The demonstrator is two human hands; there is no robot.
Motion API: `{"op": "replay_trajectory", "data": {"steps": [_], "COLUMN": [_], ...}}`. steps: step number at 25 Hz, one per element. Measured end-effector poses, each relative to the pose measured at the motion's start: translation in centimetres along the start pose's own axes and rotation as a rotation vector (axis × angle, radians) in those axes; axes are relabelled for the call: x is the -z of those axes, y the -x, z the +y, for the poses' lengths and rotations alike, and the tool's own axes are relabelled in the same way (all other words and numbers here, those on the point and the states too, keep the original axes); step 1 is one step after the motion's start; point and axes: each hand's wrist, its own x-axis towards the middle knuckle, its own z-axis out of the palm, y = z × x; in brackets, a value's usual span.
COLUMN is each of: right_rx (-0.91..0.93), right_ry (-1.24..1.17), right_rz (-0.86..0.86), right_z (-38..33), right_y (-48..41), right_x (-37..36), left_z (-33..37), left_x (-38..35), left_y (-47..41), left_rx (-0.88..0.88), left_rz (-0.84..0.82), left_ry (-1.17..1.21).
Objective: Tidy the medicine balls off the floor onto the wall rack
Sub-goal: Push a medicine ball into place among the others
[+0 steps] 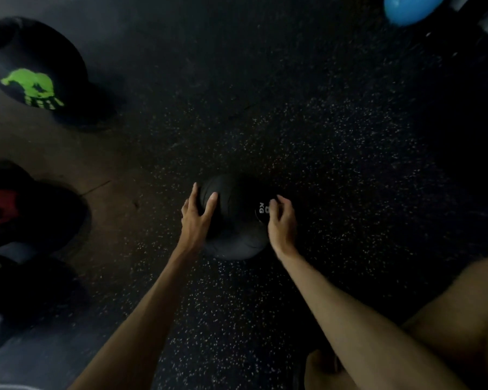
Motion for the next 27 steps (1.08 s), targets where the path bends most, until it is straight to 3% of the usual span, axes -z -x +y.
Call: {"op": "replay_trajectory", "data": {"steps": [4,7,10,14,16,21,25,27], "right_rx": [0.246,0.222,0.130,-0.057,-0.230,-0.467,-0.742,-0.731], "right_ry": [0.121,0.222,0.244,0.101,0.023,-0.122,-0.158,-0.177], "right_rz": [0.165,0.064,-0.033,-0.020,-0.043,-0.053,0.085,0.215], "right_z": [-0.4,-1.1,-2.0,-2.1,-2.3,-1.0,0.2,-0.2], "right_y": [3.3,3.3,2.3,-0.7,-3.1,-8.6,-11.8,-10.8], "right_x": [-0.6,0.4,1.3,3.2,4.7,8.5,12.3,12.8], "left_z": [5.4,8.8,9.5,9.8,11.5,14.8,18.2,19.6], "left_x": [-3.0,-5.9,-6.6,-4.6,-3.9,-7.1,-14.2,-16.9], "left_y": [-2.0,-2.7,-3.4,-2.8,-2.9,-6.9,-8.3,-8.5], "left_rx": [0.133,0.192,0.181,-0.193,-0.297,-0.070,-0.108,-0.085], "left_rz": [0.038,0.012,-0.034,-0.111,-0.235,-0.388,-0.489,-0.471], "left_ry": [-0.166,-0.377,-0.485,-0.557,-0.574,-0.799,-0.838,-0.838]}}
